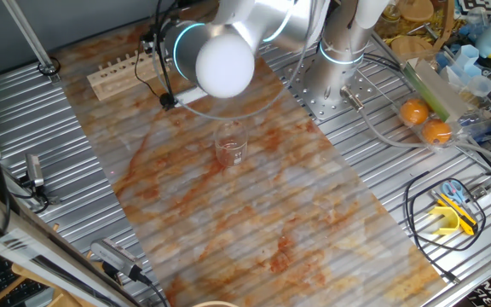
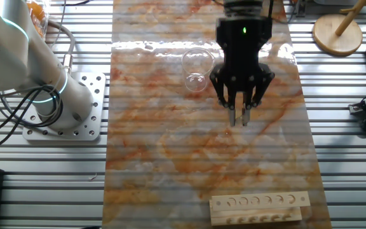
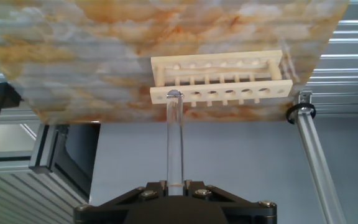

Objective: Pour out the test tube

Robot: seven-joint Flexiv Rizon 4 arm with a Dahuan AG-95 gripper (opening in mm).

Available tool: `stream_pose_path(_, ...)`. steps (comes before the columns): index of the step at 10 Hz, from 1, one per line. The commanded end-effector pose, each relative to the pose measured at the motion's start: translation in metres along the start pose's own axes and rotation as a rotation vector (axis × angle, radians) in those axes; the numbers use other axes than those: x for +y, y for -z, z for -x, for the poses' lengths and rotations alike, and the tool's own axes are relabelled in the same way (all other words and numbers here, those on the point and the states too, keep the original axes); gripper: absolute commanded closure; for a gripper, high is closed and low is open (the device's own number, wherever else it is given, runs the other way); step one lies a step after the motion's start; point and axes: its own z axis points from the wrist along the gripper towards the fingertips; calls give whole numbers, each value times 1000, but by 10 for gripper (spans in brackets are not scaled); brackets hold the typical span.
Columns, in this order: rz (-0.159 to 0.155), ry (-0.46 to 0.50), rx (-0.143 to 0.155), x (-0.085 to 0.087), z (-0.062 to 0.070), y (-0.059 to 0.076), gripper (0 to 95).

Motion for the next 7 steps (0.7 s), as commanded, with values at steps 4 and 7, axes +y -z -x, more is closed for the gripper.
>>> stream_pose_path(4,0,8,-88,10,5,28,950)
stream_pose_path(7,-1,23,-132,10,6,30,950)
